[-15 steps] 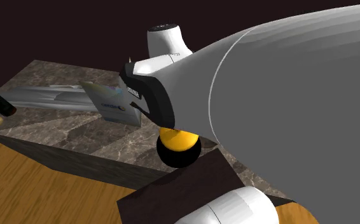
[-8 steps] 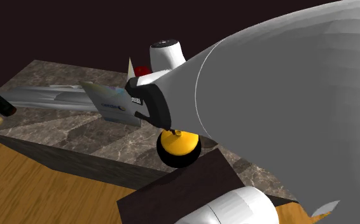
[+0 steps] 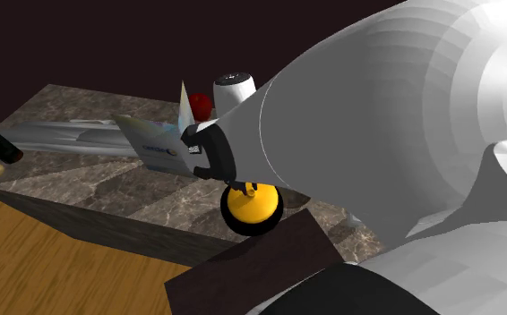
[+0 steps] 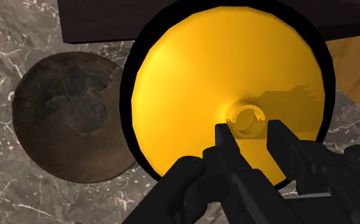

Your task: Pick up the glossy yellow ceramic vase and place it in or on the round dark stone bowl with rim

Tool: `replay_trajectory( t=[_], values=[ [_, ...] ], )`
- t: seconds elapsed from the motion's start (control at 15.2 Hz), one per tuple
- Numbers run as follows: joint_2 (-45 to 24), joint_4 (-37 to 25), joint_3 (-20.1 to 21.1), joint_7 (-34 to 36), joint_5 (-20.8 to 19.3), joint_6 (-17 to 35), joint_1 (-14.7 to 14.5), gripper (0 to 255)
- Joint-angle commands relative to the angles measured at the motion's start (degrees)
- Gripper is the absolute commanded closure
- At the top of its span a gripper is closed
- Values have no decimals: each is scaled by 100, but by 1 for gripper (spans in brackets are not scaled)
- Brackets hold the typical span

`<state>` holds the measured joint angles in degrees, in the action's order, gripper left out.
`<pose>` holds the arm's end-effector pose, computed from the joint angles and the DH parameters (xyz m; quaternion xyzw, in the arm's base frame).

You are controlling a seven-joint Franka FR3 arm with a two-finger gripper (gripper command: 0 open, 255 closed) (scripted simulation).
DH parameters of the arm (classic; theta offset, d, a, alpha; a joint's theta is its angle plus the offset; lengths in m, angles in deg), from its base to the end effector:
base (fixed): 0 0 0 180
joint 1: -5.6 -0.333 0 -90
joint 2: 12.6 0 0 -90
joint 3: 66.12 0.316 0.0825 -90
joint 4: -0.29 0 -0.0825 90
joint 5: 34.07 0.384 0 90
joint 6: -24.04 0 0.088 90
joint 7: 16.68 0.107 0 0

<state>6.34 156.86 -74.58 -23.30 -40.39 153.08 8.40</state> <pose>0.3594 -0.0706 0.3104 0.9970 0.0033 -0.0771 0.0046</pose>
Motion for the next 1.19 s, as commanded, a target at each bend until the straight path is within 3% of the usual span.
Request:
replay_trajectory(
  t=[0.0, 0.26, 0.33, 0.66, 0.92, 1.12],
  values=[
    [-19, 2, 0, 1, 2, 24, -2, 255],
    [-19, 2, 0, 1, 2, 24, -2, 255],
    [-18, 5, -2, -2, 0, 26, 1, 0],
    [-19, 2, 0, 1, 2, 24, -2, 0],
    [414, -458, 60, 2, 42, -869, -21, 0],
    [414, -457, 60, 2, 42, -869, -21, 0]
  ],
)
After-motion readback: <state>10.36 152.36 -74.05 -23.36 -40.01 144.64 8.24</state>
